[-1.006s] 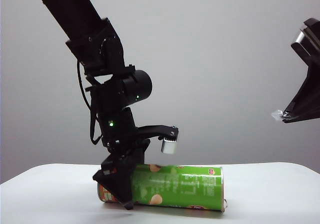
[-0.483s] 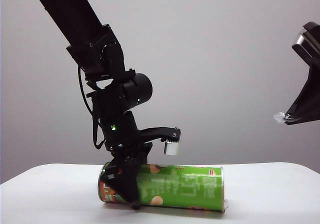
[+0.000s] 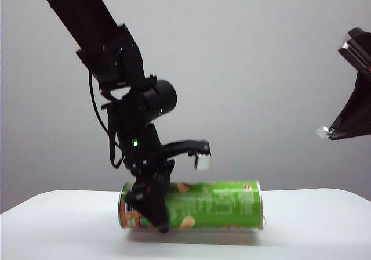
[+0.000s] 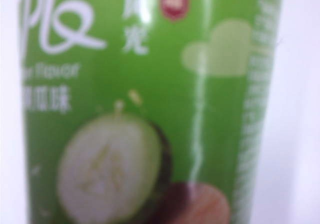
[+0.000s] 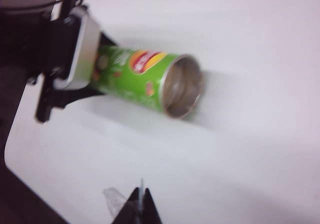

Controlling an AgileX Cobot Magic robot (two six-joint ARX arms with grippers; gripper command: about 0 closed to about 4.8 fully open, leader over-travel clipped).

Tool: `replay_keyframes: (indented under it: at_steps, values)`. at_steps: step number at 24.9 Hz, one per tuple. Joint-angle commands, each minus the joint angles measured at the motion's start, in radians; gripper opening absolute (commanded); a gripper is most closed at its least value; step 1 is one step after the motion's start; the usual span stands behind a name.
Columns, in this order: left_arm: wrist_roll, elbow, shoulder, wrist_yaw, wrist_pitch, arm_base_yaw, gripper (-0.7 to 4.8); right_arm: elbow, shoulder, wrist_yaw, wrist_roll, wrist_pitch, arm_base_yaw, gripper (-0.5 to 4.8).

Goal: Pick up the green tub of chips from the desk, pull out the transparent container with the chips inside partially, and then place the chips back on the desk.

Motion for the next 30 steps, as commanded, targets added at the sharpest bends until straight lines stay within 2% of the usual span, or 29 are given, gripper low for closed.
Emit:
replay_keyframes:
  at_steps: [1,3,5,7,9,10,14,16,23,30]
  values:
    - [-0.006,0.004,-0.055,0.014,-0.010,-0.005,2.99,0.005,-0.002,-0.011,0.031,0.037,-0.037,0.14]
    - [-0.007,0.004,-0.088,0.018,-0.018,-0.005,2.99,0.005,-0.002,-0.068,0.046,0.043,-0.072,0.22]
    - [-0.008,0.004,-0.121,0.063,-0.031,-0.005,3.00,0.005,-0.002,-0.145,0.057,0.067,-0.109,0.22]
    - [-0.002,0.004,-0.154,0.090,-0.048,-0.005,2.99,0.005,-0.002,-0.239,0.105,0.117,-0.150,0.22]
    - [-0.003,0.003,-0.207,0.125,-0.075,-0.006,2.99,0.005,-0.002,-0.398,0.203,0.222,-0.216,0.23]
    - [-0.003,0.003,-0.222,0.141,-0.088,-0.011,2.99,0.005,-0.002,-0.421,0.224,0.243,-0.226,0.26]
    - [-0.003,0.004,-0.270,0.184,-0.109,-0.026,2.99,0.005,-0.002,-0.450,0.251,0.262,-0.228,1.36]
    - [0.001,0.004,-0.291,0.192,-0.112,-0.060,2.99,0.005,-0.002,-0.496,0.261,0.270,-0.206,1.40]
    - [0.027,0.003,-0.293,0.170,-0.083,-0.132,2.99,0.005,-0.003,-0.538,0.280,0.268,-0.195,1.39]
    - [0.023,0.004,-0.294,0.081,-0.069,-0.124,2.99,0.005,-0.003,-0.538,0.279,0.260,-0.196,1.34]
